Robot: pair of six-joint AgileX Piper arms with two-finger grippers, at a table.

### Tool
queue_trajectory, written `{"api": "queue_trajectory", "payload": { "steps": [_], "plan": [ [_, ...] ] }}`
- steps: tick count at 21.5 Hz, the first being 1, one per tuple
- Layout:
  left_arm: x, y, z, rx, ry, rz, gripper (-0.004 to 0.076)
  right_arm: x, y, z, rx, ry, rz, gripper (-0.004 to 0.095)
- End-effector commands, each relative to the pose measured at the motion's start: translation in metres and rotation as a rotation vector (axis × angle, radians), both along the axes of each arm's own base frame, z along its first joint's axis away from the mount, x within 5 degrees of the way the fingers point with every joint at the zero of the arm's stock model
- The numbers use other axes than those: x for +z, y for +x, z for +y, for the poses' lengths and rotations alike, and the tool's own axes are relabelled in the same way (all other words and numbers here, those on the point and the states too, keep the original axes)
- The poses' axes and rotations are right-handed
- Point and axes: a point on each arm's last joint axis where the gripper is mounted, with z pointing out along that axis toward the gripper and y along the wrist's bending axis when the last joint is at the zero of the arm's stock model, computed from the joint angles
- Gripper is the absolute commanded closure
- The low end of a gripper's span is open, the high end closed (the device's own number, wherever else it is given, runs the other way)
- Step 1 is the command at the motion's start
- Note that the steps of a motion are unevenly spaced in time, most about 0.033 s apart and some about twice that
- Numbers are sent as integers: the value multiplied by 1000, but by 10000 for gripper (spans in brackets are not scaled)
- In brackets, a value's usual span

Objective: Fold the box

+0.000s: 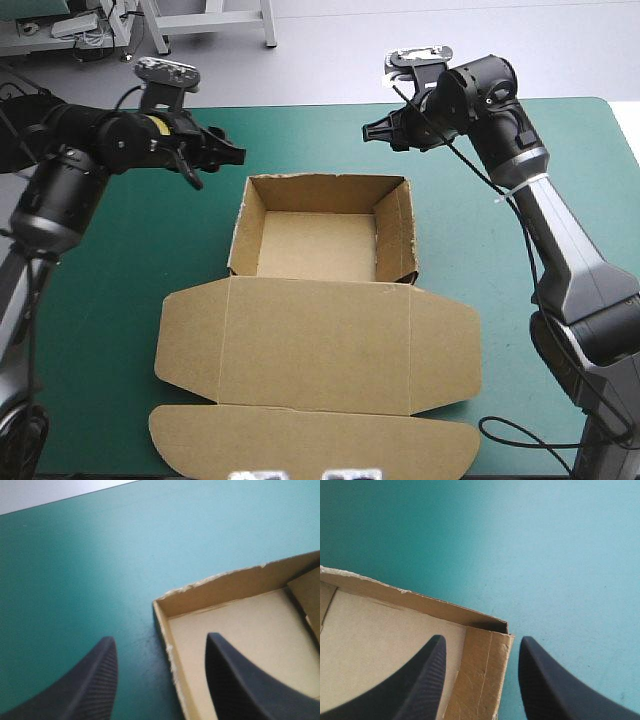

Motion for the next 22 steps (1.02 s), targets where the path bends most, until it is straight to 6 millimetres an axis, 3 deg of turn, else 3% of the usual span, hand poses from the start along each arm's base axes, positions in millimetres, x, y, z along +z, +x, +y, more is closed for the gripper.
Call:
{"api": "queue_trajectory", "payload": {
  "steps": [1,4,10,13,17,22],
  "plan": [
    [47,-50,27,42,82,-109,485,23,-17,-8,-27,61,-38,480],
    [61,-89,46,79,151,-89,712,0,-14,-4,-35,66,56,480],
    [81,-148,58,39,45,-180,733,-60,-10,-2,-50,-12,243,480],
    [66,-166,62,24,36,-151,733,-90,-9,-3,-56,-60,330,480],
    [30,-186,67,22,44,-68,733,-117,-5,7,-43,-17,434,528],
    [-17,-205,73,52,42,34,733,-127,-1,10,-35,-18,460,875]
  ]
}}
